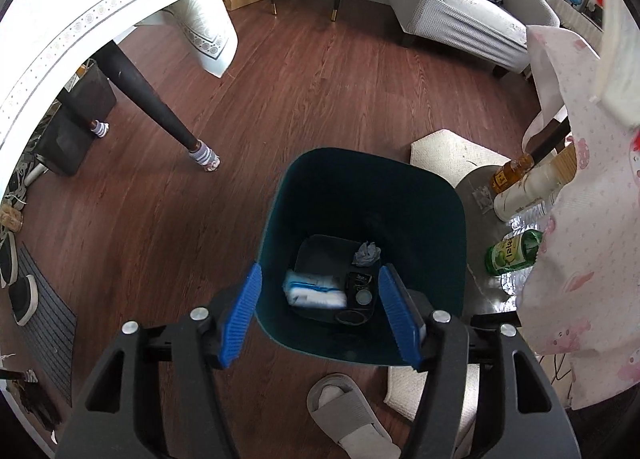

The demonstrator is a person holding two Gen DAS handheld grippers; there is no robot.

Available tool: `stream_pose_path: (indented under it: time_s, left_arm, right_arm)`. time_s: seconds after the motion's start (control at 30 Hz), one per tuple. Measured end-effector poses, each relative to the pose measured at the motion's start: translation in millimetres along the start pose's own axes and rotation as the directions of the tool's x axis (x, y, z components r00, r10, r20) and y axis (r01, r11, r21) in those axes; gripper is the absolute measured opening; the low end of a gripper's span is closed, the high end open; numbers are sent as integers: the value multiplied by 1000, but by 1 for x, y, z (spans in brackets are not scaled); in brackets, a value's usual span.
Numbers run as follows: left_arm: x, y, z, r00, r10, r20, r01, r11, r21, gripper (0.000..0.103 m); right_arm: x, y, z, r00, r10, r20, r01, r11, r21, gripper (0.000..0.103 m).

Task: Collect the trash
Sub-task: 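Open the left tool over the green bin to drop the tissue pack, then lower the SanDisk box into the green bin and open the right tool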

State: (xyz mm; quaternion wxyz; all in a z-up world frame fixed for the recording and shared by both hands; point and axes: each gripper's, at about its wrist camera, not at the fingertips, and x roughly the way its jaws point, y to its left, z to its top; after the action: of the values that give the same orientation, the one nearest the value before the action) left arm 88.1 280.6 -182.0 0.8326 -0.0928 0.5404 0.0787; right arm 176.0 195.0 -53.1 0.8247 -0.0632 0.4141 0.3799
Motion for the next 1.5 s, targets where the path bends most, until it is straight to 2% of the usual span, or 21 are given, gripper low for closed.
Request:
stream_pose_path:
  time_s: [0.27, 0.6, 0.9, 1.2, 1.23, 1.3, 1.33, 1.5]
  left_arm:
    - [-15, 21, 0, 999, 13, 39, -12, 1000, -22, 58]
    - [-48, 32, 4, 991, -16, 129, 22, 999, -44, 41]
    - [-89, 31, 9, 975, -54, 218, 65, 997, -45, 32]
    - [-114, 27, 17, 957, -84, 278, 102, 994, -49, 32]
    - [-116, 27, 17, 954, -89, 285, 107, 993, -49, 32]
    - [-120, 27, 19, 950, -98, 297, 118, 992, -50, 32]
    - [-121, 27, 20, 948, -100, 301, 120, 991, -51, 32]
    - [-131, 24, 22, 939, -110, 325, 134, 990, -52, 31]
  right_arm:
    - [45, 8, -7, 996, -8, -88, 7, 1000, -2, 1]
    - [92, 20, -25, 976, -7, -217, 3, 1000, -22, 1]
    - [127, 30, -54, 942, -41, -333, 22, 998, -61, 1]
    - [156, 26, -85, 904, -75, -422, 50, 996, -71, 6]
    - [157, 25, -87, 901, -75, -427, 52, 996, -66, 10]
    - [159, 24, -90, 897, -78, -435, 58, 997, -59, 34]
    - [160, 24, -92, 894, -82, -441, 64, 996, -57, 58]
    - [148, 28, -86, 911, -90, -403, 63, 995, -80, 60]
